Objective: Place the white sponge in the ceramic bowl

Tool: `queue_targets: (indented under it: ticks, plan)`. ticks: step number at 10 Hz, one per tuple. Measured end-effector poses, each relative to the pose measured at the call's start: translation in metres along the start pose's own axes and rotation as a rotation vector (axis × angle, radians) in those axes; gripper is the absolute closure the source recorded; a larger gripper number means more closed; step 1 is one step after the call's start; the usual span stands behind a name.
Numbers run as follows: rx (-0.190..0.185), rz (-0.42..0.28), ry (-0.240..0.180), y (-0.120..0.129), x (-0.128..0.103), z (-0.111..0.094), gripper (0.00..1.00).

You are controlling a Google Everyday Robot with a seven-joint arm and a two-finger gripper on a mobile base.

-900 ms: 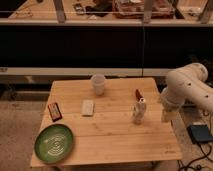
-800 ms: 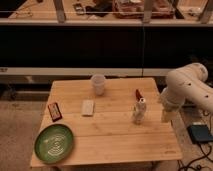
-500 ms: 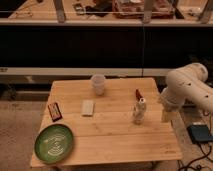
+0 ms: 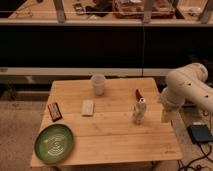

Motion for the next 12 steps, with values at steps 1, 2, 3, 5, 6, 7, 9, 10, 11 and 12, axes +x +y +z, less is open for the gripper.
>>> queue_targets:
  ticks: [1, 2, 3, 5, 6, 7, 9, 10, 11, 12]
  plan:
    - [0.000, 0.000, 0.000, 0.000, 0.000, 0.000, 0.35]
    - [0.000, 0.000, 0.000, 0.000, 0.000, 0.000, 0.35]
    - [0.000, 0.000, 0.000, 0.000, 0.000, 0.000, 0.35]
    - [0.000, 0.000, 0.000, 0.000, 0.000, 0.000, 0.35]
    - [0.000, 0.000, 0.000, 0.000, 0.000, 0.000, 0.35]
    - [0.000, 0.000, 0.000, 0.000, 0.000, 0.000, 0.35]
    - [0.000, 0.000, 0.000, 0.000, 0.000, 0.000, 0.35]
    - [0.001, -0.001, -0.001, 0.000, 0.000, 0.000, 0.35]
    - [0.016, -0.016, 0.005, -0.005, 0.000, -0.003, 0.35]
    - [0.044, -0.048, 0.012, -0.014, -0.001, -0.007, 0.35]
